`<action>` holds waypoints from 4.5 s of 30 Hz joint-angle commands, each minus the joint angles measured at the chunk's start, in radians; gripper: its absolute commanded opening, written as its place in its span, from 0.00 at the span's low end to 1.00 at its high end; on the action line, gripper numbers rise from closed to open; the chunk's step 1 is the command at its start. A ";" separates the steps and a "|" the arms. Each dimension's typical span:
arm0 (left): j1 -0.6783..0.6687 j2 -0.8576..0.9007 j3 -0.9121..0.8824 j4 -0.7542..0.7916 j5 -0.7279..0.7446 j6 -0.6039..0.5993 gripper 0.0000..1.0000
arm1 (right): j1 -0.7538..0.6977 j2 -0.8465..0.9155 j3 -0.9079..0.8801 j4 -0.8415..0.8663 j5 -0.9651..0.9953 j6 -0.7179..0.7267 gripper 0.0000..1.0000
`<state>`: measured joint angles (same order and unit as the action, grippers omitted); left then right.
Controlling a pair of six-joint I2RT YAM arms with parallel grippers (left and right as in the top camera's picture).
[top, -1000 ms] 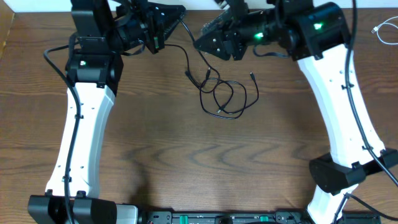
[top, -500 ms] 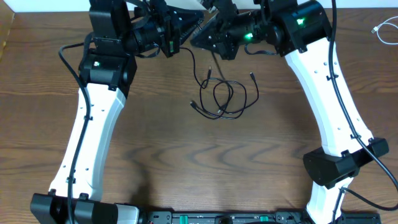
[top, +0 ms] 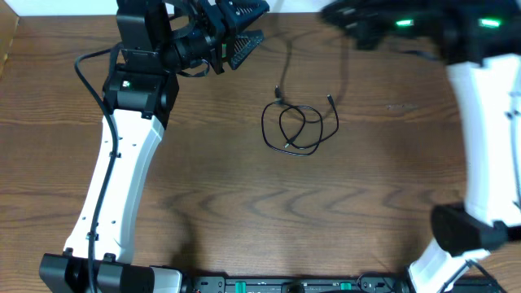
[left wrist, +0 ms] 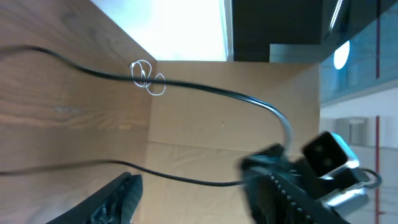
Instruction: Untangle cables
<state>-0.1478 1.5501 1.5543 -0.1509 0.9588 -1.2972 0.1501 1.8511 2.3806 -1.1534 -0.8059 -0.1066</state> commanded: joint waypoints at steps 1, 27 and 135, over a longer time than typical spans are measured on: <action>-0.002 -0.028 0.001 -0.004 -0.003 0.155 0.65 | -0.114 -0.114 0.006 -0.002 0.021 0.122 0.01; -0.002 -0.028 0.001 -0.365 -0.037 0.676 0.65 | -0.767 -0.108 0.005 -0.162 0.687 0.261 0.01; -0.302 0.587 -0.025 -0.702 -0.757 0.459 0.45 | -0.411 0.163 -0.106 -0.291 0.460 0.094 0.89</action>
<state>-0.4427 2.1254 1.5528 -0.8661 0.1944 -0.8162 -0.2668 2.0056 2.2803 -1.4456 -0.3454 -0.0250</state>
